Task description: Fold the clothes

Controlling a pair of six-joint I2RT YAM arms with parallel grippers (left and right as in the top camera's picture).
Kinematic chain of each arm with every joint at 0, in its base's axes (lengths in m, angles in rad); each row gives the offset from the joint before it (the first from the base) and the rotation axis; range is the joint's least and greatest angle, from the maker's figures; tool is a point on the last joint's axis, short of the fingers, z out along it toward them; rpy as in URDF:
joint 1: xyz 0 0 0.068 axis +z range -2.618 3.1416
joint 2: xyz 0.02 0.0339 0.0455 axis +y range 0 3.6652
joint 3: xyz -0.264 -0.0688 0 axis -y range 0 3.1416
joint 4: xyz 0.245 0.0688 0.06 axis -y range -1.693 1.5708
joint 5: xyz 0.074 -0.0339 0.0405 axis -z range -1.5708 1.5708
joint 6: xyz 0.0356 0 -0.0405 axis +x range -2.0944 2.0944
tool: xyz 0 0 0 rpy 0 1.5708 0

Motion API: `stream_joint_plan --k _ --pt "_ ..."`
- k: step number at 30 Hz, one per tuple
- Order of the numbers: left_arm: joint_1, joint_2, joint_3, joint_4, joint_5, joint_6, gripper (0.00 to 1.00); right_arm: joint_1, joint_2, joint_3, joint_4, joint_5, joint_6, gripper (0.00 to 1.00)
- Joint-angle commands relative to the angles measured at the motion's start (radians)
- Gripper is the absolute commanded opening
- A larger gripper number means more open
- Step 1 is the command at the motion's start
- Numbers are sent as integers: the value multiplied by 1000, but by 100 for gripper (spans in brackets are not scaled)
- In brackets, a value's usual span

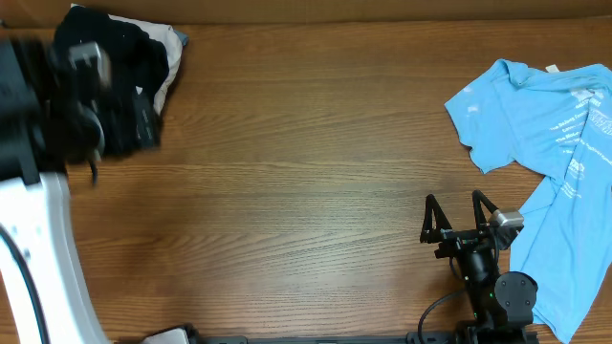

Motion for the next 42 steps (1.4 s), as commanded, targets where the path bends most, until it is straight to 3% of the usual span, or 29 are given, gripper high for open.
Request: stream_joint_plan --k 1,6,13,19,30,42 --pt "-6 -154 -220 -2 4 -10 100 6 -10 -10 3 10 0 100" --pt "-6 -319 -485 -3 4 -10 100 6 -10 -10 3 10 0 100" --pt "-6 -394 -594 -2 7 -10 100 6 -10 -10 3 10 0 100" --pt "-7 -478 -703 237 14 -6 100 6 -10 -10 3 10 0 100" --pt "-7 -652 -1131 780 290 -2 100 6 -10 -10 3 10 0 100" --pt "-6 -804 -1423 1008 348 -3 100 6 -10 -10 3 10 0 100"
